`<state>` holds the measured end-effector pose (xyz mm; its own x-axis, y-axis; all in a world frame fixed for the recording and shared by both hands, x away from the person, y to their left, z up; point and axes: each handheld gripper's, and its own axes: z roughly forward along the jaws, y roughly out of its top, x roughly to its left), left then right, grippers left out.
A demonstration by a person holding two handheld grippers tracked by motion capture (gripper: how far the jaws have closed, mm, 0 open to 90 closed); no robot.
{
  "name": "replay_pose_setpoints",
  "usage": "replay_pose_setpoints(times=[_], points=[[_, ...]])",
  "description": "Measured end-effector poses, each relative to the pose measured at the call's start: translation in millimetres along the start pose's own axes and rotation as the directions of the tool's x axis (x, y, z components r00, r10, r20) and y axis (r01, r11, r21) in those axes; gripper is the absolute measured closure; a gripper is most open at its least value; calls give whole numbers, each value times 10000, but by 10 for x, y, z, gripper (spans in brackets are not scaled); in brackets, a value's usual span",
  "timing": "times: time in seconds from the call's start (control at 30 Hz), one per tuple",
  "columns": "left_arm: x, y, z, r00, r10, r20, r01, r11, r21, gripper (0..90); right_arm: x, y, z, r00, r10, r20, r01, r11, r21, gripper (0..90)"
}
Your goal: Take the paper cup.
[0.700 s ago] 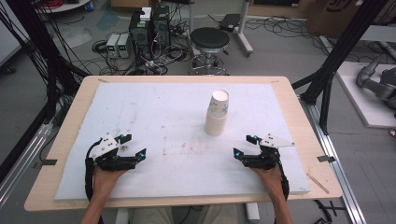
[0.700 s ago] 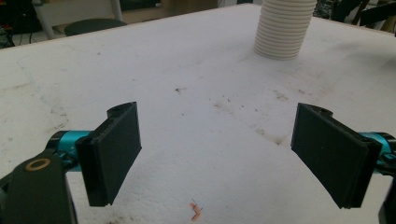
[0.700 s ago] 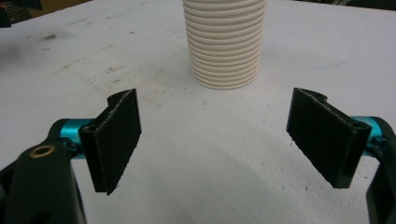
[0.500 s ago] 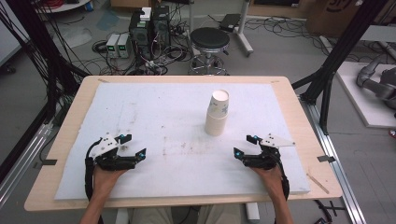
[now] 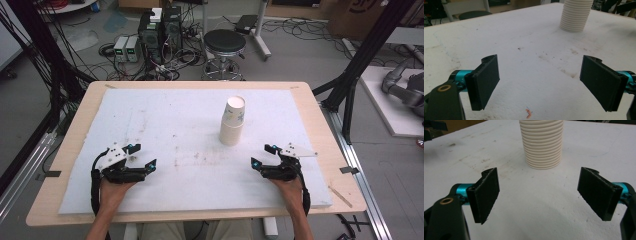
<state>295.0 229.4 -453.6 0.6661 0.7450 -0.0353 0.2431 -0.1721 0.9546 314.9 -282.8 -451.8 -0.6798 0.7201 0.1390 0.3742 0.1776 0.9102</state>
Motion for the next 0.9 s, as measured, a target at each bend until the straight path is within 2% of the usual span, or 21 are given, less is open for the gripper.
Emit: replay_pose_setpoints(times=[0.1, 0.2, 0.37, 0.53, 0.7, 0.77, 0.8, 0.83, 0.9], points=[[1, 1, 4, 10000, -68, 28, 68, 10000, 21, 158, -15, -2, -24, 9999, 114, -89, -116, 9998, -177, 183], [7, 2, 5, 9999, -109, 35, 109, 9999, 51, 158, -49, 38, -56, 9999, 46, -121, -44, 9998, 196, 183], [7, 2, 6, 9999, -114, 38, 114, 9999, 52, 158, -67, 191, -163, 9999, -13, -123, 12, 10000, -90, 184], [13, 2, 6, 9999, -147, 70, 147, 9999, 47, 158, -69, 470, -265, 9997, -172, -199, 170, 9998, -120, 183], [18, 3, 9, 9998, -164, 80, 163, 9998, 64, 158, -69, 782, -351, 9983, -547, -202, 542, 9983, -208, 183], [16, 4, 11, 9998, -180, 78, 179, 9998, 78, 158, -69, 902, -376, 9974, -689, -187, 687, 9976, -121, 184], [16, 4, 11, 9998, -180, 78, 179, 9998, 78, 158, -69, 902, -376, 9974, -689, -187, 687, 9976, -121, 184], [14, 4, 13, 9998, -183, 86, 182, 9998, 108, 158, -71, 1021, -395, 9964, -821, -211, 821, 9966, 15, 184], [11, 5, 15, 9998, -170, 64, 169, 9998, 142, 158, -84, 1140, -407, 9951, -972, -169, 974, 9952, 86, 184]])
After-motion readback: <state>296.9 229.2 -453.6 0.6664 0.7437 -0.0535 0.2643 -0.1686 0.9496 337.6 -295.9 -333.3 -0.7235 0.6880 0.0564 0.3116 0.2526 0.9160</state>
